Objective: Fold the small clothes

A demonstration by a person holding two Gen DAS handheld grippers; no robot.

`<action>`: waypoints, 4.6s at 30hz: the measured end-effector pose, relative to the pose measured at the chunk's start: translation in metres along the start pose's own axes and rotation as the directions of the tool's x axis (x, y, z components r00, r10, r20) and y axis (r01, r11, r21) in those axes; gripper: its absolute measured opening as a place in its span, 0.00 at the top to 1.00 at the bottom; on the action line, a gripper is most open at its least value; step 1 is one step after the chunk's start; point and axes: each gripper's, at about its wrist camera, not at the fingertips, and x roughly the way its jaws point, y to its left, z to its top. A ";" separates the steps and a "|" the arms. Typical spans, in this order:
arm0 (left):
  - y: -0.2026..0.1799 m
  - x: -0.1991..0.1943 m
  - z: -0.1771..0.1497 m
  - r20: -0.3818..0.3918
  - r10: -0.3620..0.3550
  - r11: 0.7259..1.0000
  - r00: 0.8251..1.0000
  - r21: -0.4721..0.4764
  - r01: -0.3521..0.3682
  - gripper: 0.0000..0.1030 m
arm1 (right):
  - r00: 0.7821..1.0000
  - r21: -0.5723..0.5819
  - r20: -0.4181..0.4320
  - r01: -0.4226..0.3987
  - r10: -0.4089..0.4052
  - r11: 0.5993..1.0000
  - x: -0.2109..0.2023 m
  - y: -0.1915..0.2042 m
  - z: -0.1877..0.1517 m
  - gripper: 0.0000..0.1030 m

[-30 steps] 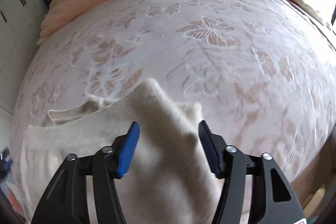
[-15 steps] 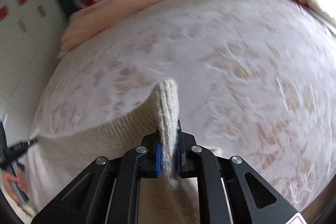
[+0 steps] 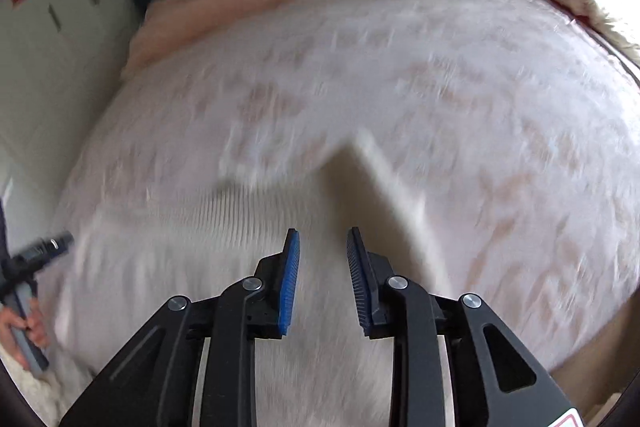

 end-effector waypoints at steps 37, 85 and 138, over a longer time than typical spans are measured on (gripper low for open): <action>0.093 0.000 -0.143 -0.083 -0.229 0.748 0.970 -0.653 0.121 0.19 | 0.970 -0.196 -0.232 -0.120 0.073 0.973 0.072 0.183 -0.001 0.77; -0.229 -0.059 -0.190 0.061 -0.135 0.775 0.989 0.629 0.067 0.10 | 0.903 0.260 -0.086 -0.389 0.422 0.884 -0.034 -0.048 -0.057 0.22; -0.254 0.009 -0.140 -0.070 -0.073 0.869 0.995 0.485 0.098 0.44 | 0.988 0.073 -0.117 -0.091 0.099 0.993 0.033 -0.043 -0.001 1.00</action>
